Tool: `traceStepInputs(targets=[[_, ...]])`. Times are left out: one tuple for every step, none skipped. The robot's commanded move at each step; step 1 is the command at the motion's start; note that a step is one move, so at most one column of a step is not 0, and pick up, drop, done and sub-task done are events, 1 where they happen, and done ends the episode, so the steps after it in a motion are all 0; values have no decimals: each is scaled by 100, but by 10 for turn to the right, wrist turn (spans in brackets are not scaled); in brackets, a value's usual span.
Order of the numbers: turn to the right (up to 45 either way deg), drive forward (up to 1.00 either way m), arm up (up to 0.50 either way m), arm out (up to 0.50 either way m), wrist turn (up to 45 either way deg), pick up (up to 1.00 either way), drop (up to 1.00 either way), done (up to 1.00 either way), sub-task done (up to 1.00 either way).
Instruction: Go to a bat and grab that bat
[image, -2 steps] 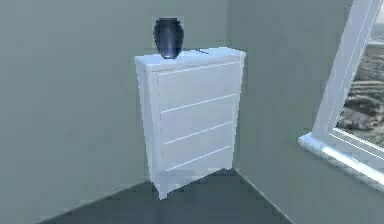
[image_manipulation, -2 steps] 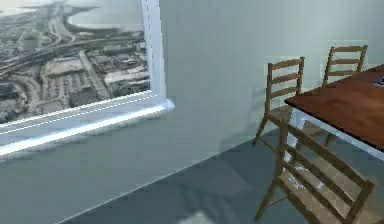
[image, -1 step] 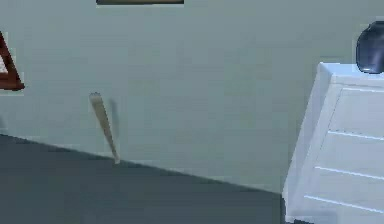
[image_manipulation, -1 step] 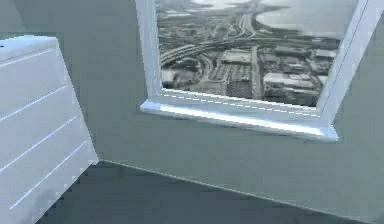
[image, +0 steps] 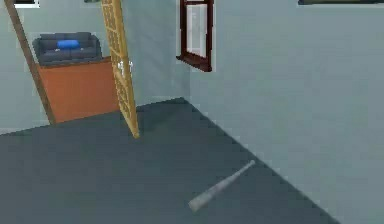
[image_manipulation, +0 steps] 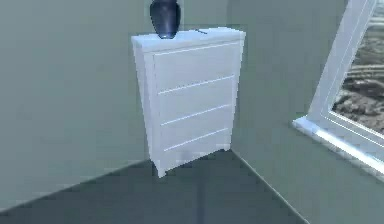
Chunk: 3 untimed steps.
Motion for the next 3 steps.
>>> traceStepInputs(targets=[[-450,0,0,0,0,0,0,0,0],[-300,0,0,0,0,0,0,0,0],[0,20,0,0,0,0,0,0,0]])
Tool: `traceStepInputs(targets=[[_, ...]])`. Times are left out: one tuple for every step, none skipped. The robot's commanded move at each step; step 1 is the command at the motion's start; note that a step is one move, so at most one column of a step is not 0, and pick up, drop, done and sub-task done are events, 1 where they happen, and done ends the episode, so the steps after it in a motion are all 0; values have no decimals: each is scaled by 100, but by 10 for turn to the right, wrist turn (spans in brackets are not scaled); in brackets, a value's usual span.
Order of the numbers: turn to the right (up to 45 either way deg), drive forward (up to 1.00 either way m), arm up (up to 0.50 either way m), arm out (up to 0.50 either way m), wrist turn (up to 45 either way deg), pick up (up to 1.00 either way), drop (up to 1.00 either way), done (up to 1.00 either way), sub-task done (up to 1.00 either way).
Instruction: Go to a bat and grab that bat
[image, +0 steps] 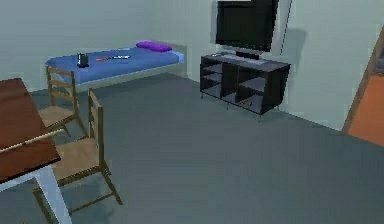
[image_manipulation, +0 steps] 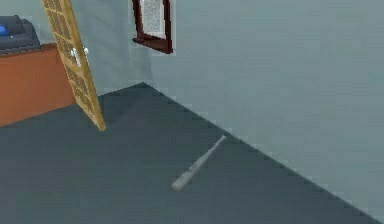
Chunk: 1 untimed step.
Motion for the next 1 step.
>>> traceStepInputs(targets=[[-150,0,0,0,0,0,0,0,0]])
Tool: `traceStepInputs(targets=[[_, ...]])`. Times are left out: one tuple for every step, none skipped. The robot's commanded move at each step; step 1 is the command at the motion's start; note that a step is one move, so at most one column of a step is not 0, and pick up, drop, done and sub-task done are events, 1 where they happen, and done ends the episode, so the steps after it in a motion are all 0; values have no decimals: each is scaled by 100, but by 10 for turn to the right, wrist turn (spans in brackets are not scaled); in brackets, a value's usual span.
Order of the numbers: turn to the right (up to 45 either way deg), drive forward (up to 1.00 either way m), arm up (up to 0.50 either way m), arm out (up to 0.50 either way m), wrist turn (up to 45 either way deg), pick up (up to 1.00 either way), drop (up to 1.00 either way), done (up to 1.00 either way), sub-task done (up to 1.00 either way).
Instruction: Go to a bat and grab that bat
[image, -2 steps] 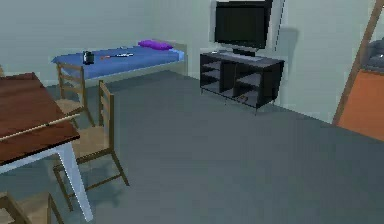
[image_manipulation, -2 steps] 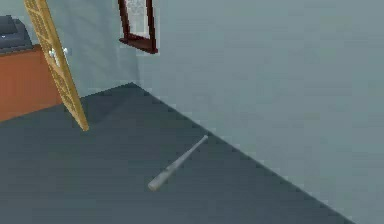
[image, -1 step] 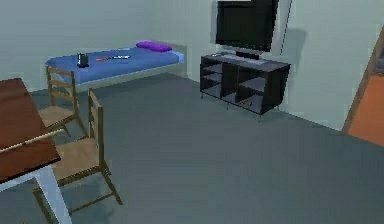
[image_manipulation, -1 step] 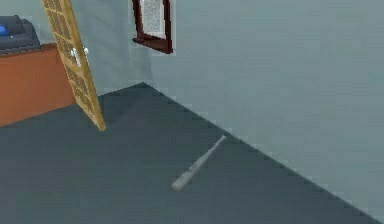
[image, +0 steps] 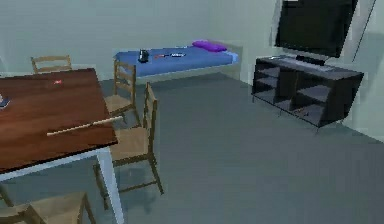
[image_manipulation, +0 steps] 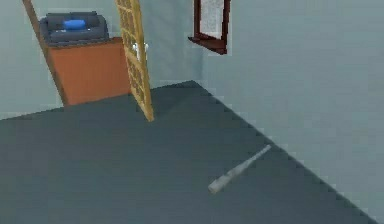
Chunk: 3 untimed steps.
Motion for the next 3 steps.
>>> traceStepInputs(targets=[[0,30,0,0,0,0,0,0,0],[-450,0,0,0,0,0,0,0,0],[-450,0,0,0,0,0,0,0,0]])
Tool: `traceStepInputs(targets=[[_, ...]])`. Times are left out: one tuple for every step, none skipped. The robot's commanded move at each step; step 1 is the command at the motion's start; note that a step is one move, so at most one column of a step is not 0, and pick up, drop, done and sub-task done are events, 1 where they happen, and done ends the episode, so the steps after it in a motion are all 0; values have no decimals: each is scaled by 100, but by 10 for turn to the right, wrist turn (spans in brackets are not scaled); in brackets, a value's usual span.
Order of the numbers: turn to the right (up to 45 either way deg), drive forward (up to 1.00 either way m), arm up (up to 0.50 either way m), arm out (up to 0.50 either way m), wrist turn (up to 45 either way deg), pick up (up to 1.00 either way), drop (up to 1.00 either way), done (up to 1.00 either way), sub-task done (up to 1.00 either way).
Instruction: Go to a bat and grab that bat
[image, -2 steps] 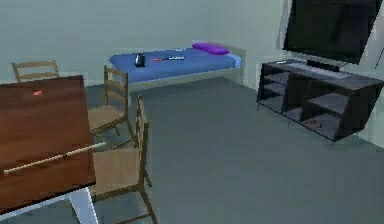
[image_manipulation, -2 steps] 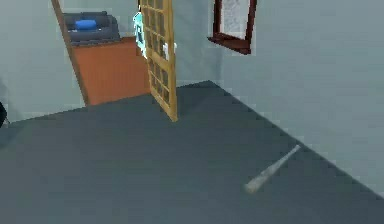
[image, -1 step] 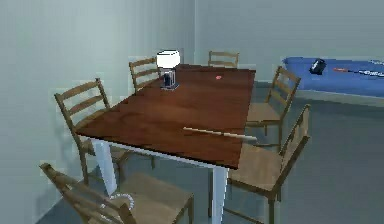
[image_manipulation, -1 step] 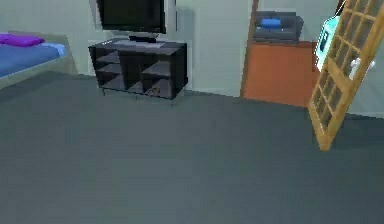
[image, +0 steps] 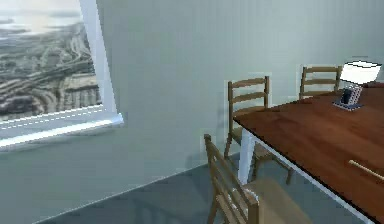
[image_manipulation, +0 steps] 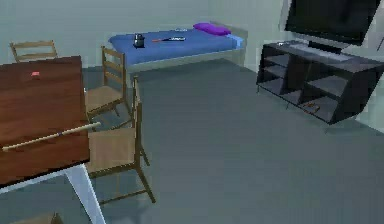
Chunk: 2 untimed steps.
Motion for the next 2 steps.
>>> traceStepInputs(targets=[[-360,0,0,0,0,0,0,0,0],[-30,0,0,0,0,0,0,0,0]])
